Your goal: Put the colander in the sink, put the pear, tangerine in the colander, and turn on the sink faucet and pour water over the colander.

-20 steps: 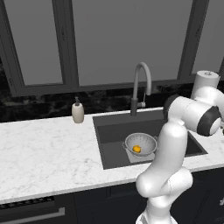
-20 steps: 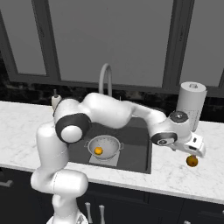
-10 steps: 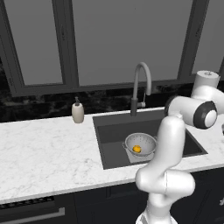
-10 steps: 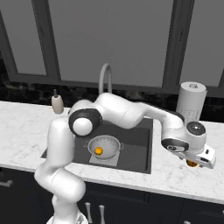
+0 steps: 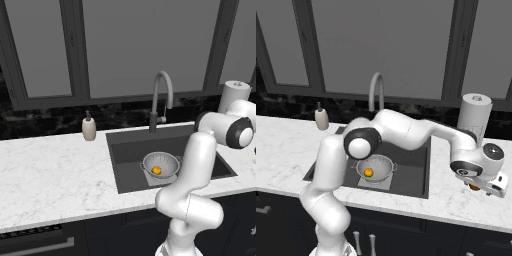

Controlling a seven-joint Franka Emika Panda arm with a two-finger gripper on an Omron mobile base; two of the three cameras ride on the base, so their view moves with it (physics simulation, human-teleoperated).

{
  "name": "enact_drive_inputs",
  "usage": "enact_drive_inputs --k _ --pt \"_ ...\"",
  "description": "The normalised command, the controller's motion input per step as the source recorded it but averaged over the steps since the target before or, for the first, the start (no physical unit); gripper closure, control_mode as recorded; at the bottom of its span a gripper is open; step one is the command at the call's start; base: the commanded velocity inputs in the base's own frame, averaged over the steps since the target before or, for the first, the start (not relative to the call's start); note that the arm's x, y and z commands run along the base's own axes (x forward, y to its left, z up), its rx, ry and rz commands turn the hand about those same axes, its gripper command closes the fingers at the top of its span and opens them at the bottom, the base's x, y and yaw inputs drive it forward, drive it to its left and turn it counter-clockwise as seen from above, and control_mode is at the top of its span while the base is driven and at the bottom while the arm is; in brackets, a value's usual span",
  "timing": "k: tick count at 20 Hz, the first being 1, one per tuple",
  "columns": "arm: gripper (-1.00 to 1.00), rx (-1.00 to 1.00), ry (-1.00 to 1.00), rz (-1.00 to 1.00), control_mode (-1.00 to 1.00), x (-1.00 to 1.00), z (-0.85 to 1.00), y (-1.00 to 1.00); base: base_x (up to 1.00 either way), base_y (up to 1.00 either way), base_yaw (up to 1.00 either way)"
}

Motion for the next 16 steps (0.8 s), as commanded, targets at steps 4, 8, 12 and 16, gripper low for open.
enact_drive_inputs --k 4,8,12,16 --pt "-1.00 0.04 0.03 0.00 -1.00 0.41 -0.17 0.00 0.00 0.00 0.00" --pt "-1.00 0.04 0.06 0.00 -1.00 0.60 -0.24 0.00 0.00 0.00 0.00" --pt "-1.00 0.01 0.09 0.00 -1.00 0.47 -0.32 -0.12 0.00 0.00 0.00" --pt "-1.00 0.00 0.07 0.00 -1.00 0.19 -0.31 -0.25 0.00 0.00 0.00"
